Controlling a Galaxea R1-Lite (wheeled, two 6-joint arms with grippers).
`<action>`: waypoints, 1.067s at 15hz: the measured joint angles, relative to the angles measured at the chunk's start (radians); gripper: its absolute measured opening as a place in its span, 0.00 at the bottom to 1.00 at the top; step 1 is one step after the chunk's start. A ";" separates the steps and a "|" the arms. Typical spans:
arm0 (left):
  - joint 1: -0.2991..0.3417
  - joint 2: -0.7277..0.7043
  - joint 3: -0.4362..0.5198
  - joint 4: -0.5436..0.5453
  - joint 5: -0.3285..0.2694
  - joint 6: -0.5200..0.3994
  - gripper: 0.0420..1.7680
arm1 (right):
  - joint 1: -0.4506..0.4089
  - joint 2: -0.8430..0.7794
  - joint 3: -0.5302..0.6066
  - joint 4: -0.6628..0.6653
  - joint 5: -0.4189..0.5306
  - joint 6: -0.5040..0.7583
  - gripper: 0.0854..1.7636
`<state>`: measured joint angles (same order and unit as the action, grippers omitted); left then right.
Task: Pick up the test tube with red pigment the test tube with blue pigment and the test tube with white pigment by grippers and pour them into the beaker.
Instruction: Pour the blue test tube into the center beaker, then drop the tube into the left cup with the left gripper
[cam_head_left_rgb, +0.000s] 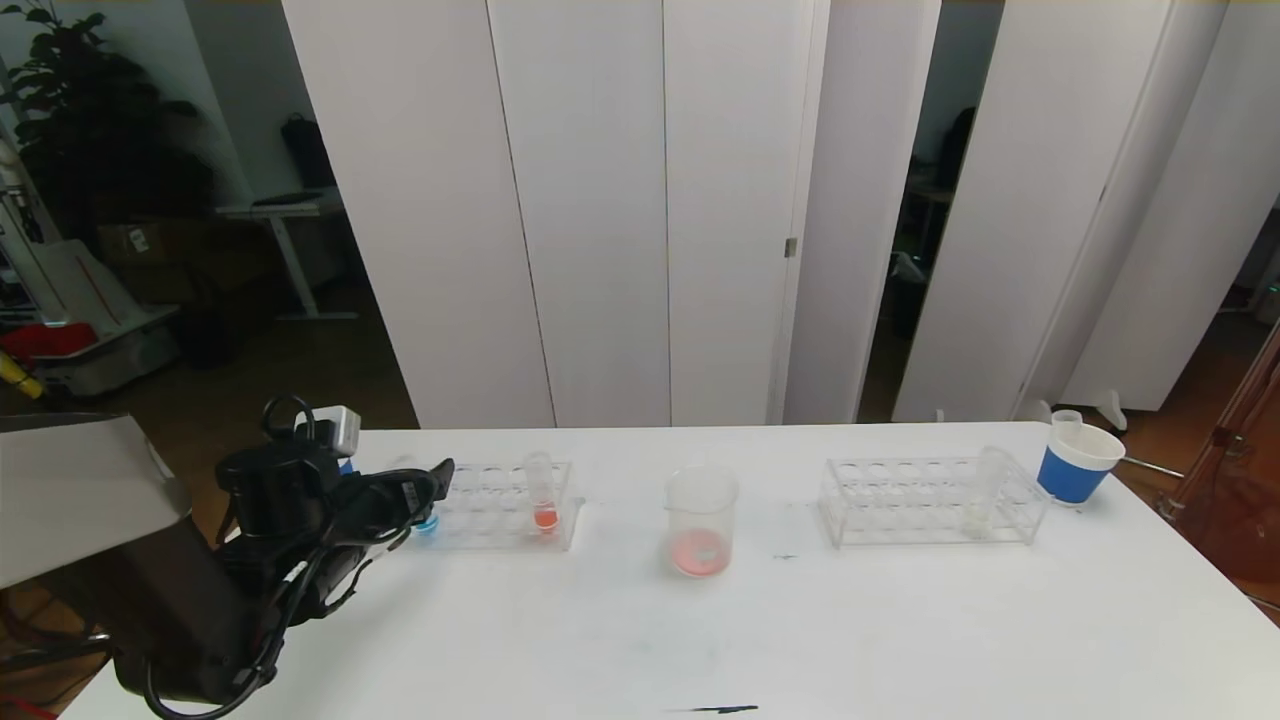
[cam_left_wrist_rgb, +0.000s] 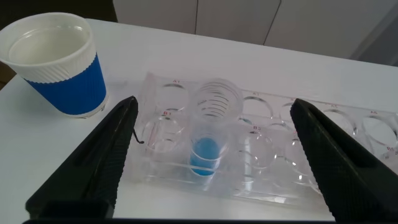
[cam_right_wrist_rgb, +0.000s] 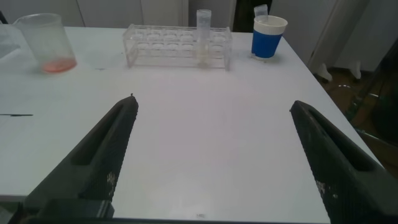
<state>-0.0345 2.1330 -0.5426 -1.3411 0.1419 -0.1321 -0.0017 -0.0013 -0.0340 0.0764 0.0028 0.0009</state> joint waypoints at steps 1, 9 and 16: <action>0.003 0.017 -0.003 -0.013 0.000 0.001 0.99 | 0.000 0.000 0.000 0.000 0.000 0.000 0.99; 0.031 0.065 -0.036 -0.018 -0.002 0.003 0.99 | 0.000 0.000 0.000 0.000 0.000 0.000 0.99; 0.042 0.088 -0.073 0.004 -0.001 0.000 0.77 | 0.000 0.000 0.000 0.000 0.000 0.000 0.99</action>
<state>0.0072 2.2211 -0.6157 -1.3372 0.1413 -0.1326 -0.0013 -0.0013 -0.0340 0.0764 0.0023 0.0009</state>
